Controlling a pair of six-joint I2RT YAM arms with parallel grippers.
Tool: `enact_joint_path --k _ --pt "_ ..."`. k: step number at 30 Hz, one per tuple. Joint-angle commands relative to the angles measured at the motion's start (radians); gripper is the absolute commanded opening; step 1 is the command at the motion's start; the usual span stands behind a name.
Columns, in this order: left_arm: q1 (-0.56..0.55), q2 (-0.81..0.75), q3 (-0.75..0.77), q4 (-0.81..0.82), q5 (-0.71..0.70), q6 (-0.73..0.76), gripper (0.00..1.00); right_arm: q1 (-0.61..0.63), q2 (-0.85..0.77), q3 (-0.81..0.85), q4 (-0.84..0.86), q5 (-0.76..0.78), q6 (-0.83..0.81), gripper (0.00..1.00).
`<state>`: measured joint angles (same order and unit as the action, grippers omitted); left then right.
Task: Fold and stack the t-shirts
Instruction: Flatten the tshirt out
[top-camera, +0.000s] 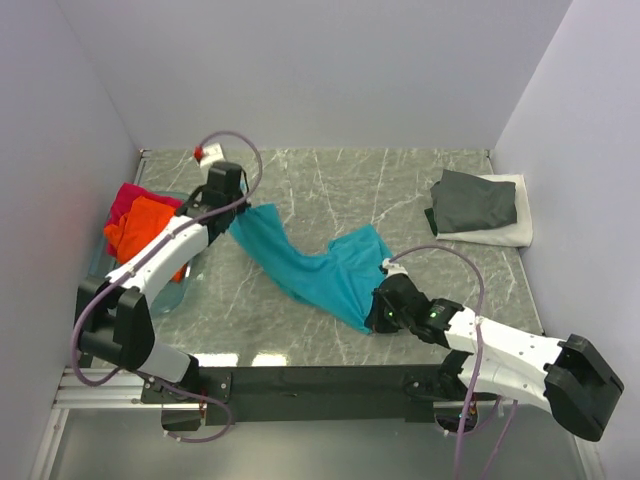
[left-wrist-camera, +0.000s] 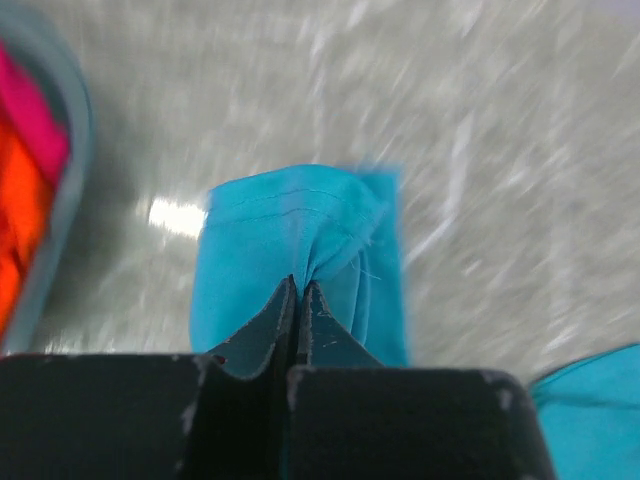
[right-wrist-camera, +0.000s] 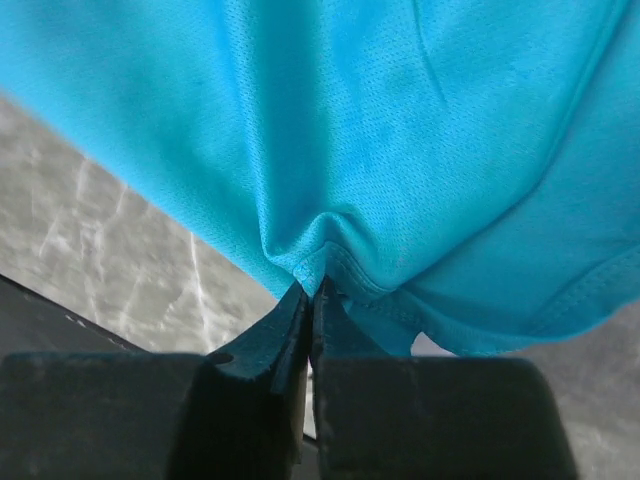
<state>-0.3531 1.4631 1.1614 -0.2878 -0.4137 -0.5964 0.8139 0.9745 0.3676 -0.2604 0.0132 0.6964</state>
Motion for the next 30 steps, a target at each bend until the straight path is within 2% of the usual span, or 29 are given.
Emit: enact_joint_path --k 1,3,4,6,7,9,14,15,21,30 --pt "-0.006 0.022 -0.123 -0.036 0.049 -0.048 0.01 0.016 -0.013 0.031 -0.025 -0.006 0.003 0.19" --pt "-0.006 -0.003 -0.199 -0.018 0.073 -0.052 0.01 0.016 -0.031 0.092 -0.071 0.031 -0.024 0.34" --pt "-0.009 -0.013 -0.221 -0.011 0.084 -0.054 0.01 0.016 -0.037 0.117 -0.112 0.047 -0.034 0.46" --pt "-0.012 -0.040 -0.264 -0.008 0.099 -0.057 0.01 0.016 -0.060 0.189 -0.137 0.088 -0.064 0.55" --pt "-0.017 -0.047 -0.273 -0.014 0.098 -0.059 0.01 0.014 -0.066 0.212 -0.149 0.106 -0.073 0.62" --pt "-0.017 -0.063 -0.298 -0.025 0.093 -0.062 0.01 0.007 -0.062 0.273 -0.146 0.163 -0.106 0.67" --pt "-0.017 -0.095 -0.333 -0.028 0.105 -0.066 0.01 -0.074 0.064 0.381 -0.106 0.195 -0.179 0.68" --pt "-0.017 -0.099 -0.336 -0.028 0.105 -0.068 0.01 -0.122 0.084 0.389 -0.099 0.194 -0.201 0.68" --pt "-0.017 -0.147 -0.379 -0.025 0.112 -0.078 0.01 -0.314 0.210 0.406 0.022 0.073 -0.270 0.67" --pt "-0.017 -0.158 -0.414 -0.016 0.124 -0.083 0.01 -0.435 0.420 0.442 0.180 -0.045 -0.308 0.66"
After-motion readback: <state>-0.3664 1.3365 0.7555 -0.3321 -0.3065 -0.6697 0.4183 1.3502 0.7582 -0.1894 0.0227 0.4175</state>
